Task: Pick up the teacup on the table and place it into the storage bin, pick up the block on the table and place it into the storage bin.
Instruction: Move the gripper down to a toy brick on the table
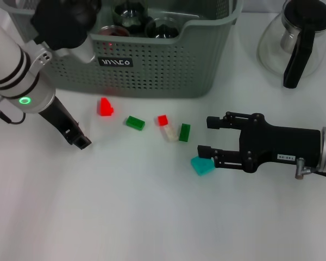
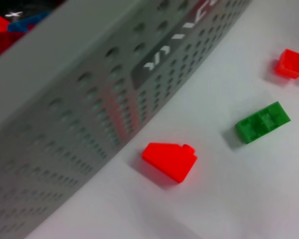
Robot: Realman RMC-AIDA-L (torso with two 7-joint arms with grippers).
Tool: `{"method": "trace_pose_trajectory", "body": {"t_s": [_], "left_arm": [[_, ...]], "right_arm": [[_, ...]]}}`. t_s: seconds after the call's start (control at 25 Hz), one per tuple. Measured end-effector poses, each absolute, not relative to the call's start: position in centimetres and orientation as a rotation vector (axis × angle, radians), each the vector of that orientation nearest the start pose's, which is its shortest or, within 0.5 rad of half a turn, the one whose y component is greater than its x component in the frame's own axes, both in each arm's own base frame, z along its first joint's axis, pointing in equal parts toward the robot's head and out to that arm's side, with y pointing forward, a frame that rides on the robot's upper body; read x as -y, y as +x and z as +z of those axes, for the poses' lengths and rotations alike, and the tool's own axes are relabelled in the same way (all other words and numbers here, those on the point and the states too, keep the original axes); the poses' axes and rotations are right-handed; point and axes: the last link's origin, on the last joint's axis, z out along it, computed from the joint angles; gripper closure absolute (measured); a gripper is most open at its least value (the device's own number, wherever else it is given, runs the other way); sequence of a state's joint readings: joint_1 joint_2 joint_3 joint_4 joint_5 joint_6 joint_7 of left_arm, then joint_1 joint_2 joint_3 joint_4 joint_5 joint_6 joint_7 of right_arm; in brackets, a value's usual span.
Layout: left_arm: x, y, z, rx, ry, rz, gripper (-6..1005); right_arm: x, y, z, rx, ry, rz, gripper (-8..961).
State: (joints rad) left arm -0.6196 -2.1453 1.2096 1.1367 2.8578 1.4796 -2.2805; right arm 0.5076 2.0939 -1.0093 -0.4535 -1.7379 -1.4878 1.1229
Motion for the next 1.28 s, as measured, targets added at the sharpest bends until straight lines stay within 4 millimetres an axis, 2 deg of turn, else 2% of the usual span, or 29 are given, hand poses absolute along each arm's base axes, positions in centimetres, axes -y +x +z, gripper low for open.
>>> {"method": "trace_pose_trajectory", "body": {"t_s": [0.48,1.28], "left_arm": [[-35.79,-23.48,-1.32,0.788,-2.584,0.741,559],[-35.99,-24.17,-0.82,0.818,-2.542,0.751,584]], "right_arm": [[-29.80,25.12,-6.12,-0.458,-2.849,0.804,209],[-29.87,25.07,-6.11,-0.458,-2.847,0.804,207]]}}
